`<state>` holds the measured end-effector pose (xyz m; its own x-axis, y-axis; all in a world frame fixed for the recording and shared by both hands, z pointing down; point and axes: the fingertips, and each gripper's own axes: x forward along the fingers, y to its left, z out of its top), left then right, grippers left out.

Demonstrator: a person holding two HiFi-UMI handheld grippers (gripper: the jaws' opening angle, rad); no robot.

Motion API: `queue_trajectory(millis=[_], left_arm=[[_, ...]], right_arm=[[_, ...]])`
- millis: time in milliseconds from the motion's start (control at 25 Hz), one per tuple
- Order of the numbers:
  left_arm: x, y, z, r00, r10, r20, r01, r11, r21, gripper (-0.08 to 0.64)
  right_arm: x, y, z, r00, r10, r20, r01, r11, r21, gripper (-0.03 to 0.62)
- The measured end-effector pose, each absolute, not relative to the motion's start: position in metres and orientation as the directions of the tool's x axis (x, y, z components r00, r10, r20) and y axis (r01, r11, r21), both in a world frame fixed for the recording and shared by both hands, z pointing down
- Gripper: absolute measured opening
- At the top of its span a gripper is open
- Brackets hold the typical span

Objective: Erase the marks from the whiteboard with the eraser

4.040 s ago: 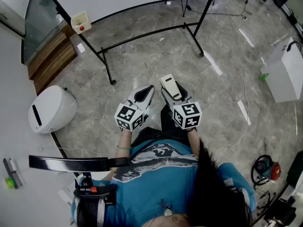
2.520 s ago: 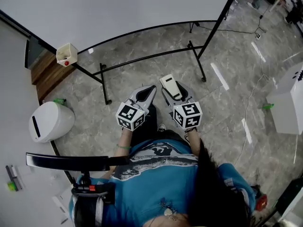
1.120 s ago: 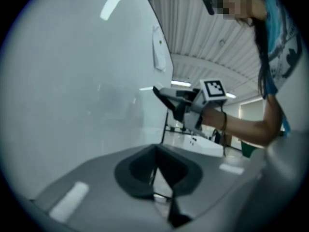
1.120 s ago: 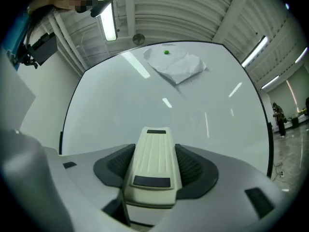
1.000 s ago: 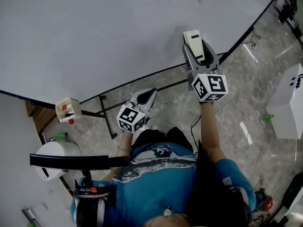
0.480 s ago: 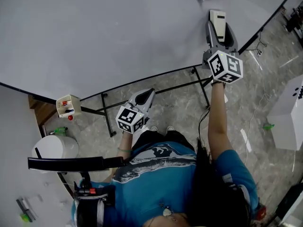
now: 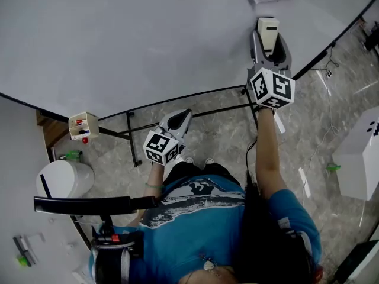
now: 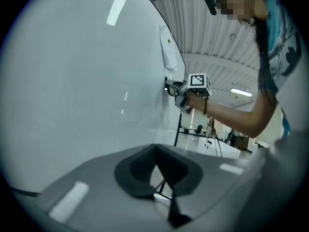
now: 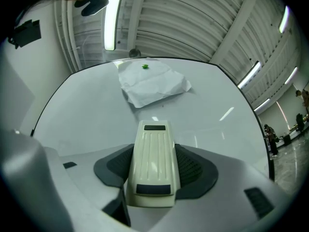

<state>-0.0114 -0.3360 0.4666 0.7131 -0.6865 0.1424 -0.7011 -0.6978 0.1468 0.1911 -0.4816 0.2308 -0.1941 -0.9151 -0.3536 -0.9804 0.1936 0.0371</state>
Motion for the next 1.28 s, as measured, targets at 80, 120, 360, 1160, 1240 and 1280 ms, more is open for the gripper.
queue_trajectory(millis=[80,120,360,1160,1240,1280], left_arm=[[-0.015,-0.338,0.467,0.704,-0.696,0.142,-0.71,-0.689,0.147,0.002],[-0.017,-0.338,0.467,0.7,-0.7,0.142,-0.714,-0.685,0.148,0.002],[-0.025,-0.34,0.47,0.682,-0.716,0.146,-0.731,-0.665,0.154,0.002],[-0.026,-0.34,0.473,0.678,-0.72,0.149,-0.735,-0.659,0.161,0.002],[-0.023,-0.339,0.473,0.686,-0.712,0.149,-0.728,-0.667,0.162,0.002],[-0.022,-0.338,0.473,0.689,-0.709,0.148,-0.724,-0.67,0.162,0.002]], right_arm=[[0.164,-0.481,0.233,-0.245,-0.907,-0.344,-0.969,0.227,0.092,0.262],[0.147,-0.48,0.237,-0.277,-0.901,-0.334,-0.96,0.249,0.128,0.262],[0.062,-0.474,0.265,-0.357,-0.891,-0.28,-0.908,0.261,0.327,0.262],[0.157,-0.485,0.235,-0.289,-0.923,-0.255,-0.955,0.295,0.019,0.262],[0.189,-0.491,0.225,-0.226,-0.94,-0.255,-0.972,0.235,-0.005,0.262],[0.2,-0.494,0.221,-0.203,-0.946,-0.253,-0.977,0.211,-0.008,0.262]])
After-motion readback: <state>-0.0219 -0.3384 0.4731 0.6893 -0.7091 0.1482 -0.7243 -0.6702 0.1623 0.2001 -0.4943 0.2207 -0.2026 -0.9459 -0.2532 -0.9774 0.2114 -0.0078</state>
